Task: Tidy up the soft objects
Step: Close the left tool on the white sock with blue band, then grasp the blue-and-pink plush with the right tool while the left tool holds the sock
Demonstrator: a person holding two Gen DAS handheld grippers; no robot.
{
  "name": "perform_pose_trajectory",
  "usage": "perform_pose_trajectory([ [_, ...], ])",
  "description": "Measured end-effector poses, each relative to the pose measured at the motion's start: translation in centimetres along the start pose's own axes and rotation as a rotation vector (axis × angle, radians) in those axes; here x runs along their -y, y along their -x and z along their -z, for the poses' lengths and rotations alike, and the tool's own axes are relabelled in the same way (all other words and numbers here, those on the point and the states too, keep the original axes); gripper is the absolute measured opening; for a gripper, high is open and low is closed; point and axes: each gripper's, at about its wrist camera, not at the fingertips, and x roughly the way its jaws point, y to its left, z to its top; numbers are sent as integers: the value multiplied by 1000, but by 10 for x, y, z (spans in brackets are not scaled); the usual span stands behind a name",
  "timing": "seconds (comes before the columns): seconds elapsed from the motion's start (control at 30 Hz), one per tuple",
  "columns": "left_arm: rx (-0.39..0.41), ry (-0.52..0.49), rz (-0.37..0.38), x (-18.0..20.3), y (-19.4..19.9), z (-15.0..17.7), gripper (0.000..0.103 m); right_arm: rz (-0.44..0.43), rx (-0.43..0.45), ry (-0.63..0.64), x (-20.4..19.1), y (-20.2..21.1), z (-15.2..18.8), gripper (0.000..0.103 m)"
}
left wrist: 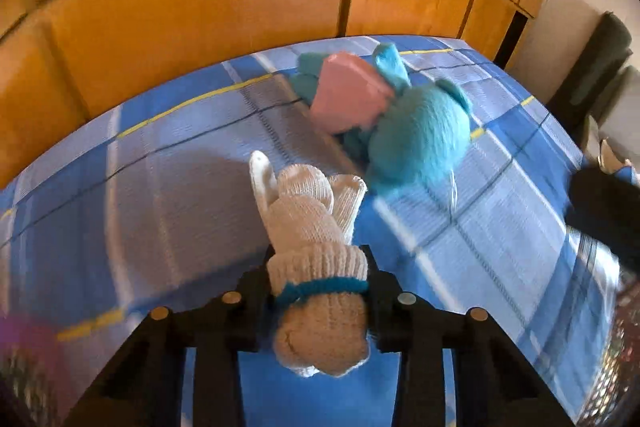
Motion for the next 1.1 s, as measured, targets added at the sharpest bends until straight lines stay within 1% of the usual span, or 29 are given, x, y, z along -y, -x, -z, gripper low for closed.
perform_pose_trajectory([
  [0.07,14,38,0,-7,21,23,37,-2,-23,14,-2,-4,2,43],
  [0.2,36,106,-55,-25,52,74,37,19,-72,58,-9,-11,7,43],
  [0.23,61,121,-69,-31,61,91,37,24,-76,79,-13,-12,7,43],
  [0.33,96,123,-87,-39,73,113,38,46,-97,150,-25,-16,9,43],
  [0.4,99,120,-69,-42,71,117,39,66,-113,251,-41,-21,3,43],
  [0.43,93,129,-54,-44,69,117,39,87,-94,310,-48,-23,-2,46],
  [0.47,92,127,-52,-45,68,117,39,115,-72,363,-55,-26,-7,50],
  [0.5,92,122,-52,-44,67,116,39,143,-55,417,-62,-31,-12,61],
  [0.53,92,118,-54,-44,66,116,39,170,-52,471,-68,-38,-18,67],
  [0.57,94,117,-53,-44,66,117,39,202,-70,529,-74,-52,-26,67],
  [0.67,97,114,-54,-46,64,116,39,287,-122,620,-83,-84,-42,67],
  [0.73,99,107,-62,-44,62,115,39,329,-163,660,-85,-108,-50,67],
  [0.87,105,101,-66,-44,61,115,40,347,-233,681,-87,-141,-50,67],
  [0.9,106,101,-64,-44,60,115,40,352,-239,680,-87,-146,-49,69],
  [0.93,109,101,-63,-45,60,116,40,356,-253,681,-85,-152,-45,65],
  [1.0,113,102,-59,-46,59,116,40,399,-227,693,-84,-152,-40,52],
  [1.03,114,104,-56,-47,59,116,40,376,-209,686,-83,-144,-37,47],
  [1.1,117,107,-52,-47,58,117,40,343,-219,665,-83,-133,-31,45],
])
